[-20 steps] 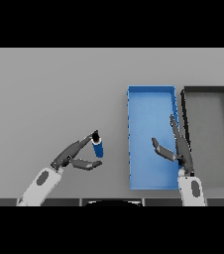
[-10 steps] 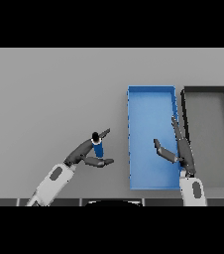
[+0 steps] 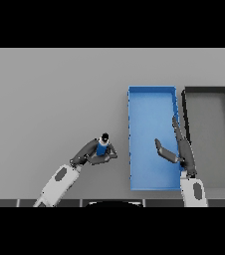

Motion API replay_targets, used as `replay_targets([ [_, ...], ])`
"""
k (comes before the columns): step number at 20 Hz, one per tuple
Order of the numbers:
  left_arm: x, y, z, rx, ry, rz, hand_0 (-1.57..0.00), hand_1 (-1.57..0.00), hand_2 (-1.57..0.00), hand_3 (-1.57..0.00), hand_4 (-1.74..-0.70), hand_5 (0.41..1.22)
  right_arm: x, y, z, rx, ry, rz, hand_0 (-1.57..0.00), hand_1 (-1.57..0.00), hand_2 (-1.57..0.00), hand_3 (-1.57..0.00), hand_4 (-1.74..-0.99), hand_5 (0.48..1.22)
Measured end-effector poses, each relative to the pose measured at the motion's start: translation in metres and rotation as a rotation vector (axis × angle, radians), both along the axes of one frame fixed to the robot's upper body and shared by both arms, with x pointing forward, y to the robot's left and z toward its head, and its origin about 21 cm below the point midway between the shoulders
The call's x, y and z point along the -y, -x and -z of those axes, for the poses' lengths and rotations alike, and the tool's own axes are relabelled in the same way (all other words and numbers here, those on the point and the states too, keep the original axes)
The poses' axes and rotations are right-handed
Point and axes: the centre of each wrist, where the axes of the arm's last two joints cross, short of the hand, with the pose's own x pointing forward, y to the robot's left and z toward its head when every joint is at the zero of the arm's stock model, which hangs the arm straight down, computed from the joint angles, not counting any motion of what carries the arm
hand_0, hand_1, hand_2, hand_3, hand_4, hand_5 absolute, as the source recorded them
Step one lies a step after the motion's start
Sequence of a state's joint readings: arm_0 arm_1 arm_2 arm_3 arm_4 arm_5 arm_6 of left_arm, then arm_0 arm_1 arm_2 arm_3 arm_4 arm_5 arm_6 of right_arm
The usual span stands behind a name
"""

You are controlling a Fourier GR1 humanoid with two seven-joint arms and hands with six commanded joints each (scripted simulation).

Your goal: Pick up the blue pipe and place it into the blue bin.

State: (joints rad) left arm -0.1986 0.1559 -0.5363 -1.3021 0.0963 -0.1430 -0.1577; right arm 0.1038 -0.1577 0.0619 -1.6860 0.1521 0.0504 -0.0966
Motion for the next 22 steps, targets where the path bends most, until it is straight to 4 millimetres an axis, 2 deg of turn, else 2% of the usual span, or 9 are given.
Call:
replay_targets([
  [3,0.007,0.003,-0.005,0.050,-0.014,-0.003,-1.37,-1.40,-1.42,-1.42,-1.50,1.156,-0.001,-0.003,-0.004,0.001,-0.003,0.000,0.00,0.00,0.00,0.00,-1.221,0.638],
  [7,0.013,0.003,-0.014,0.123,0.044,-0.006,-1.49,-1.50,-1.51,-1.51,-1.47,1.194,0.000,-0.006,-0.001,-0.004,-0.016,0.004,0.00,0.00,0.00,0.00,-1.225,0.630],
  [11,0.025,-0.002,-0.042,0.197,0.113,0.003,-1.54,-1.54,-1.55,-1.55,-1.47,1.210,-0.001,-0.007,-0.003,0.007,-0.003,-0.003,0.00,0.00,0.00,0.00,-1.213,0.639],
  [12,0.020,-0.005,-0.049,0.210,0.123,0.007,-1.54,-1.55,-1.55,-1.55,-1.47,1.212,0.002,-0.005,-0.002,0.004,0.007,0.002,0.00,0.00,0.00,0.00,-1.204,0.640],
  [13,0.028,-0.004,-0.057,0.209,0.131,0.033,-1.55,-1.55,-1.56,-1.55,-1.47,1.214,0.001,-0.004,0.000,-0.004,0.017,0.007,0.00,0.00,0.00,0.00,-1.194,0.642],
  [16,0.034,-0.002,-0.076,0.250,0.143,0.083,-1.56,-1.56,-1.56,-1.56,-1.47,1.217,-0.002,-0.006,0.001,0.002,0.031,0.003,0.00,0.00,0.00,0.00,-1.170,0.644],
  [18,0.037,-0.003,-0.084,0.250,0.140,0.095,-1.56,-1.56,-1.57,-1.57,-1.47,1.219,0.004,-0.004,0.000,0.015,0.041,0.006,0.00,0.00,0.00,0.00,-1.158,0.643],
  [21,0.039,-0.002,-0.083,0.227,0.102,0.111,-1.57,-1.57,-1.57,-1.57,-1.47,1.220,0.004,-0.004,-0.002,0.019,0.037,0.009,0.00,0.00,0.00,0.00,-1.145,0.643],
  [22,0.040,-0.003,-0.083,0.227,0.098,0.103,-1.57,-1.57,-1.57,-1.57,-1.47,1.220,0.002,0.002,0.001,0.027,0.035,0.020,0.00,0.00,0.00,0.00,-1.141,0.643],
])
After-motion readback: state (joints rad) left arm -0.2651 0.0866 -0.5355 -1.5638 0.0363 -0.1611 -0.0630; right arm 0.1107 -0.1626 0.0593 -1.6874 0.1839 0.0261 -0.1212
